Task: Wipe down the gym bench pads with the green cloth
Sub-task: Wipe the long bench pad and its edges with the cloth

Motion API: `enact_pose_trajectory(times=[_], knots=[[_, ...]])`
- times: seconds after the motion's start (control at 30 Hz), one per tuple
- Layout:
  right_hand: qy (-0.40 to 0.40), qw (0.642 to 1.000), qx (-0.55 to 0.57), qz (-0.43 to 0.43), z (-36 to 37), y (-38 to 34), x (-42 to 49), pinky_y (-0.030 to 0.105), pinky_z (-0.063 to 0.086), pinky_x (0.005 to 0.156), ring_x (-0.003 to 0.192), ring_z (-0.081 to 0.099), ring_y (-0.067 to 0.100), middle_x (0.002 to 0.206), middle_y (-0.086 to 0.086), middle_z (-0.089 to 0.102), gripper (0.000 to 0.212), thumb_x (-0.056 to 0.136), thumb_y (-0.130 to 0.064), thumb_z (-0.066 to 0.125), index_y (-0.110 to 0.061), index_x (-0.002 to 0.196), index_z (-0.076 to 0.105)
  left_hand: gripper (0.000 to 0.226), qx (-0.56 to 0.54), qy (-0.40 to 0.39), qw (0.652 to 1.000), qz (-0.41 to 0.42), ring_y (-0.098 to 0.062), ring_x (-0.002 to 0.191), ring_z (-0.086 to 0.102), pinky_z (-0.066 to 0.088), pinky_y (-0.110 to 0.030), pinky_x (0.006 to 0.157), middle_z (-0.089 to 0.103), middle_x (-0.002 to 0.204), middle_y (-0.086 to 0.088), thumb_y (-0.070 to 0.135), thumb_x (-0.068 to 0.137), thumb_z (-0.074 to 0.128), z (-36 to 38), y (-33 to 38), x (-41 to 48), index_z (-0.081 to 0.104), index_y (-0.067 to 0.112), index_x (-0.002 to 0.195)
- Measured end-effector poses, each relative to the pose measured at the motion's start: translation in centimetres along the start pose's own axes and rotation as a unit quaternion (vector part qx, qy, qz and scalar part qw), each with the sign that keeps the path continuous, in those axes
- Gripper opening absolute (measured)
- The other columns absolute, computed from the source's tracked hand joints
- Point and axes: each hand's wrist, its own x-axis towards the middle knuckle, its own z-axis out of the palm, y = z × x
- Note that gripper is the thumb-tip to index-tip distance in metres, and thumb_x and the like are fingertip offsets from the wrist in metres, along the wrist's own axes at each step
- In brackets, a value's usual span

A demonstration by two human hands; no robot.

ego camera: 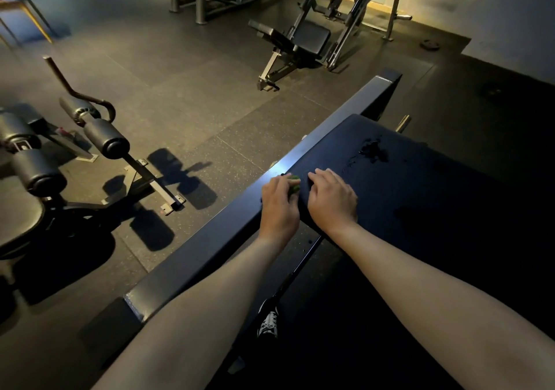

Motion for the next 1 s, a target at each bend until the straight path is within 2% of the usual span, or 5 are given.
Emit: enact_pose_trajectory(times=[0.1,0.23,0.57,0.77,1.0], knots=[[0.006,0.995,0.100,0.012,-0.6,1.4,-0.7,0.038,0.036,0.109,0.139,0.042,0.017,0.143,0.000,0.055,0.039,0.097,-0.011,0.044,-0.020,0.130,0.063,0.023,0.028,-0.043,0.991,0.125,-0.020,0.115,0.052,0.037,-0.023,0.104,0.063,0.115,-0.008,0.002,0.089,0.062,0.8,1.5,-2.2,0.068,0.005,0.111],[0.047,0.988,0.148,0.009,-0.9,1.9,-1.5,0.036,0.047,0.096,0.115,0.059,0.024,0.121,0.007,0.065,0.031,0.096,-0.006,0.046,-0.012,0.114,0.070,0.024,0.066,-0.077,0.985,0.139,-0.019,0.113,0.054,0.044,-0.027,0.096,0.062,0.118,-0.003,0.008,0.091,0.063,0.2,1.0,-0.2,0.067,0.012,0.114],[0.048,0.997,0.055,-0.025,-0.6,0.9,-1.3,0.040,0.050,0.076,0.096,0.050,0.021,0.106,0.006,0.057,0.020,0.092,-0.002,0.045,-0.009,0.105,0.058,0.016,0.004,-0.001,0.984,-0.179,-0.032,0.104,0.052,0.039,-0.040,0.088,0.061,0.104,-0.010,0.025,0.104,0.045,-0.3,-1.1,4.8,0.057,0.014,0.101],[0.053,0.998,0.025,-0.025,-0.3,0.9,-1.4,0.036,0.047,0.068,0.095,0.048,0.020,0.106,0.005,0.055,0.017,0.093,-0.006,0.045,-0.012,0.104,0.056,0.016,0.008,0.020,0.990,-0.139,-0.027,0.108,0.039,0.034,-0.043,0.100,0.045,0.113,-0.009,0.023,0.103,0.049,0.3,0.1,0.3,0.051,0.008,0.110],[0.052,0.997,0.033,-0.034,-0.1,1.2,-1.7,0.030,0.033,0.070,0.100,0.048,0.021,0.112,0.006,0.056,0.022,0.093,-0.005,0.044,-0.010,0.110,0.058,0.024,-0.045,0.045,0.993,-0.100,-0.009,0.099,0.038,0.039,-0.027,0.092,0.038,0.114,-0.010,-0.005,0.091,0.056,1.7,0.6,-6.6,0.049,-0.004,0.113]])
